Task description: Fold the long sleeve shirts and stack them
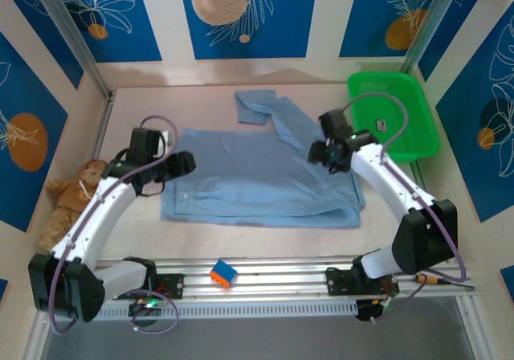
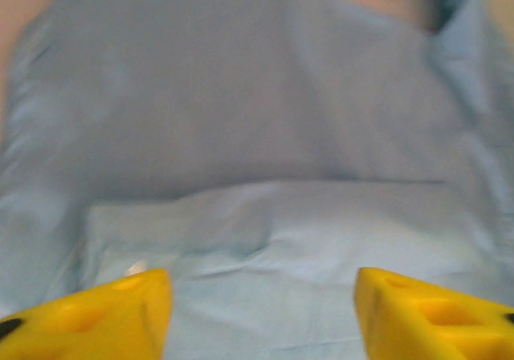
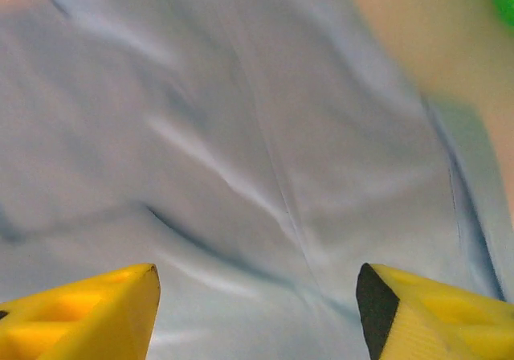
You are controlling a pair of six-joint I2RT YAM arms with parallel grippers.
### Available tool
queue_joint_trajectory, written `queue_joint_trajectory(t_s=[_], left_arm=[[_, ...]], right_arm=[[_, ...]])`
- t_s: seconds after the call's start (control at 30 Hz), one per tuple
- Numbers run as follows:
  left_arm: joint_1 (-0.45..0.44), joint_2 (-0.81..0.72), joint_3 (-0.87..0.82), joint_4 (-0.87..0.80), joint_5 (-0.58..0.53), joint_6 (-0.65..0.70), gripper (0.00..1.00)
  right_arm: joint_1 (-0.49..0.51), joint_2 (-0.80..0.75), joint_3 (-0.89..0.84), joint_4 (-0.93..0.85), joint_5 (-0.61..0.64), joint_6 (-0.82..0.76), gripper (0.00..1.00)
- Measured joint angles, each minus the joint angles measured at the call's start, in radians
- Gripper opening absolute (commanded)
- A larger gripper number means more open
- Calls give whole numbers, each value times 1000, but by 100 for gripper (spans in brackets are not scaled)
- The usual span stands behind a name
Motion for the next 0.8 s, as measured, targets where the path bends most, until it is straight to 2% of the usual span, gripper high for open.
queue_joint_trajectory(t_s=[0.1,0.33,0.57,0.8], left_arm=[[-58,142,86,66,46,21,67],[-111,393,83,161,48,21,67],[-106,427,-53,180,-19,-18,69],[-97,397,-153,192,-51,-29,70]], right_arm=[[-78,105,179,47,-66,-95,68],[-126,476,504,79,-136,-206,66],[-131,846,852,39,-173,-279,65],[-132,1136,1227,-43,-187,-319,66]])
